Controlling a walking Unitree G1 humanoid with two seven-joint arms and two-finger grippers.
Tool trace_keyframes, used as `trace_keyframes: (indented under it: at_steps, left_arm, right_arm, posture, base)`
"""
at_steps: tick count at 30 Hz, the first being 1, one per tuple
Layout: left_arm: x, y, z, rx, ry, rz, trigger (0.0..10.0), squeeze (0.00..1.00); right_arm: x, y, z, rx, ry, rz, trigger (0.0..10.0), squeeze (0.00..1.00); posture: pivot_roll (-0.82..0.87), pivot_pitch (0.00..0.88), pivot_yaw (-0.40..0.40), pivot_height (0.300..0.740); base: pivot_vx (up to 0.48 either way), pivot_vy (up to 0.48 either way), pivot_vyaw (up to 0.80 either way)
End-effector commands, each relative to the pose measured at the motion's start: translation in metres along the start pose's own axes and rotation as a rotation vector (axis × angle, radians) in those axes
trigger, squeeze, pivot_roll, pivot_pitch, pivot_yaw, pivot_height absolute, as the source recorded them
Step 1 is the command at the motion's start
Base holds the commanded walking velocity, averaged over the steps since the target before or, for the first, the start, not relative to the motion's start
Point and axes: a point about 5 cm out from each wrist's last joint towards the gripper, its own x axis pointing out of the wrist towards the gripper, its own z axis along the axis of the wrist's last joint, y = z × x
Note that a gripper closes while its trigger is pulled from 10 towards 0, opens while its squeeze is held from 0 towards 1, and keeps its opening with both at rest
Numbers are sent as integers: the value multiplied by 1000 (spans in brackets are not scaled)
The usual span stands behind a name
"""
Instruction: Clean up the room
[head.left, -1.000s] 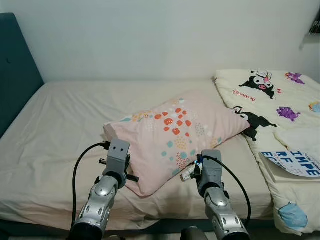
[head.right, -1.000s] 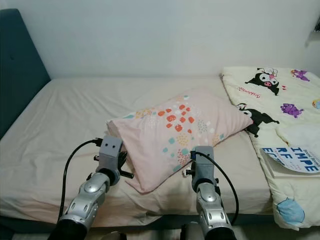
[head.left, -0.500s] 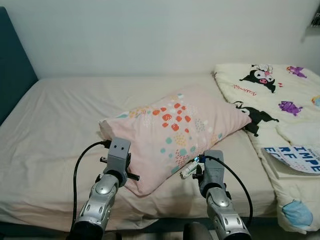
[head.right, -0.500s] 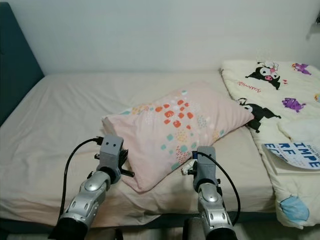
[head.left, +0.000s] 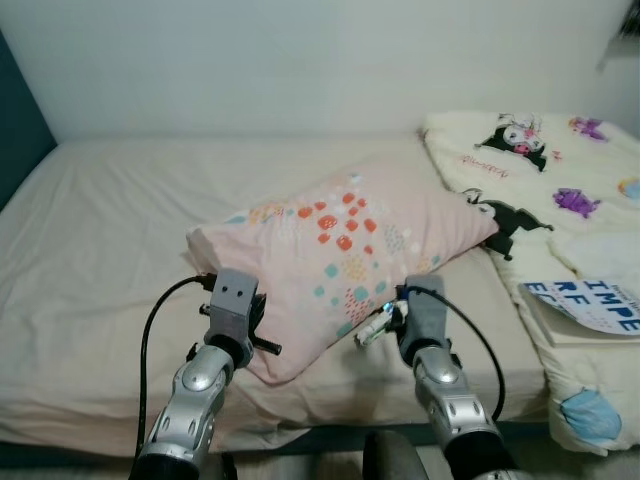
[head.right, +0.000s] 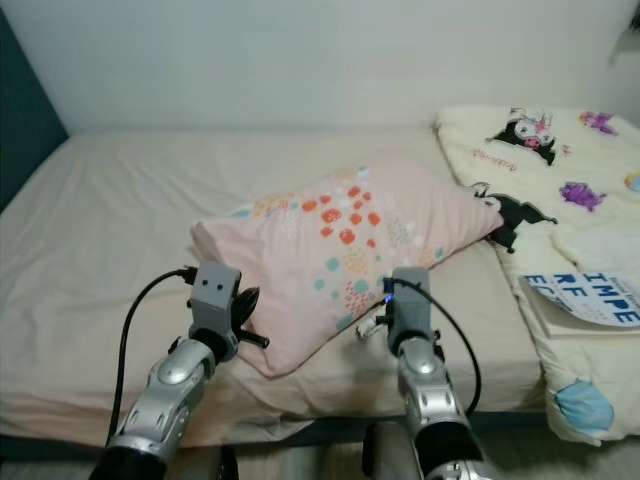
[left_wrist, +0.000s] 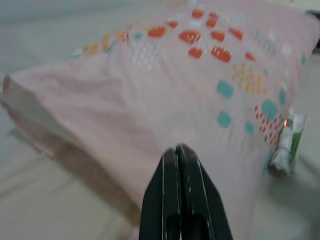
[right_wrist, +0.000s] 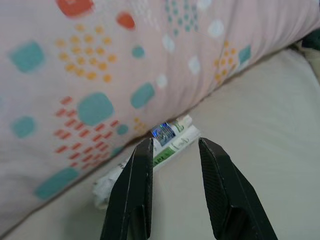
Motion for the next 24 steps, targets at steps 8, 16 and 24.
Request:
trace_keyframes:
  at_steps: [8, 16, 24]
  left_arm:
    - [-16, 1, 44, 78, -152, -119, 10000, 0]
    - [-29, 2, 50, 108, -153, -178, 10000, 0]
    - [-38, -14, 63, 160, -173, -353, 10000, 0]
  right_arm:
    - [13, -6, 4, 160, 39, -55, 10000, 149]
    - [10, -11, -8, 356, 81, -194, 10000, 1000]
    - [14, -17, -13, 516, 78, -162, 10000, 1000]
  posture:
    - [66, 296, -77, 564]
    - [88, 306, -77, 564]
    - [112, 312, -55, 564]
  base:
    - [0, 0, 0]
    - [0, 0, 0]
    - [0, 0, 0]
